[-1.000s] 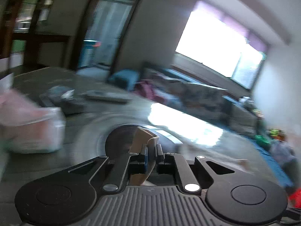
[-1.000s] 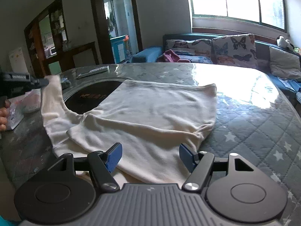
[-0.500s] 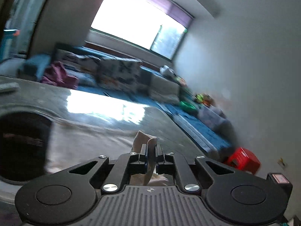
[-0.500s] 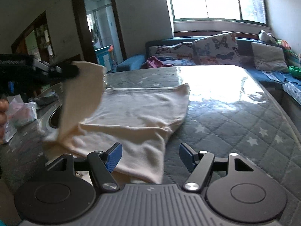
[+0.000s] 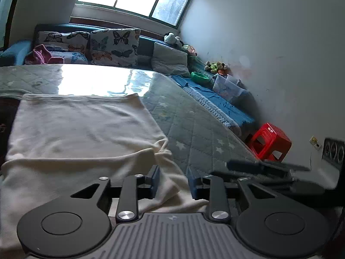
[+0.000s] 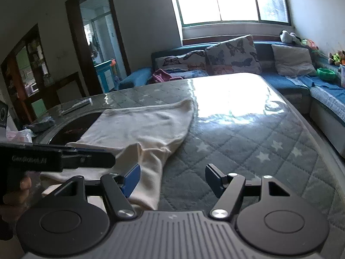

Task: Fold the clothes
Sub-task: 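Grasp the other sleeve with the left gripper and fold it across the body, then grasp the shirt hem near the printed number with the right gripper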

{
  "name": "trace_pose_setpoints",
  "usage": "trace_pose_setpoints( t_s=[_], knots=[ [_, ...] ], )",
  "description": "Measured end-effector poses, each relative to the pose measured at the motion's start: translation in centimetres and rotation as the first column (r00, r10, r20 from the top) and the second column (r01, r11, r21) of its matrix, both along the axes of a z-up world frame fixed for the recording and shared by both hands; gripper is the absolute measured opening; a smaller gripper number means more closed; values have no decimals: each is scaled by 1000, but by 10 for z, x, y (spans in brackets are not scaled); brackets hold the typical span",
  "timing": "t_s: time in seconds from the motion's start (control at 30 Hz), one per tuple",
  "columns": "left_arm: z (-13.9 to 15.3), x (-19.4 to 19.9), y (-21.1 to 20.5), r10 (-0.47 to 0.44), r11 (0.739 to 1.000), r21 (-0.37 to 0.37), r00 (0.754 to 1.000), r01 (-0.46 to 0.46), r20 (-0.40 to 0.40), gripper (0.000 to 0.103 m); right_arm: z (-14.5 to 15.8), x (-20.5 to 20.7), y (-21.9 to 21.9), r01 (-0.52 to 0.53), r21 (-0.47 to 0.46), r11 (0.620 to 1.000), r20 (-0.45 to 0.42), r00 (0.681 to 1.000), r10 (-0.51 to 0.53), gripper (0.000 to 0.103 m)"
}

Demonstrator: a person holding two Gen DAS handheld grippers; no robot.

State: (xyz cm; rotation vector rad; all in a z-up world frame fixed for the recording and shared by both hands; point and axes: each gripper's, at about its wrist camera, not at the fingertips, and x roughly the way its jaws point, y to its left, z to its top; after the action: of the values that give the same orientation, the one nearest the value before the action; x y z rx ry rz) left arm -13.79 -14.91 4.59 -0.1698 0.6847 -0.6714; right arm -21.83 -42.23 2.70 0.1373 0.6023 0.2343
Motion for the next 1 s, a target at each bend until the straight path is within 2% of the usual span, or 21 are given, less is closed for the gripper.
trace_pose_setpoints(
  t_s=[0.03,0.17,0.27,0.4,0.63,0.73,0.8,0.93,1.0],
  knots=[
    [1,0,8,16,1000,2,1000,-16,4,39,2,1,3,-11,-3,1000,2,1000,11,66],
    [4,2,46,103,994,33,994,-104,34,42,7,14,22,-84,-29,996,9,996,84,57],
    [2,7,75,197,977,73,979,-200,44,42,10,27,40,-140,-43,989,8,990,141,47],
    [-6,12,105,292,951,101,956,-293,31,40,6,45,62,-179,-59,982,-24,984,178,42],
    [-27,15,130,337,935,122,941,-333,-15,41,-14,48,72,-163,-107,981,-99,983,153,35],
    [-31,14,133,342,934,119,940,-338,-15,42,-18,41,69,-162,-92,982,-118,982,151,30],
    [-28,14,132,339,934,121,941,-335,-8,42,-19,38,70,-164,-107,981,-114,982,152,25],
    [-20,14,126,326,937,123,945,-327,30,42,-12,37,70,-159,-107,982,-99,984,148,4],
    [-13,14,123,315,940,121,947,-319,58,42,-7,35,68,-152,-108,983,-85,986,143,4]
  ],
)
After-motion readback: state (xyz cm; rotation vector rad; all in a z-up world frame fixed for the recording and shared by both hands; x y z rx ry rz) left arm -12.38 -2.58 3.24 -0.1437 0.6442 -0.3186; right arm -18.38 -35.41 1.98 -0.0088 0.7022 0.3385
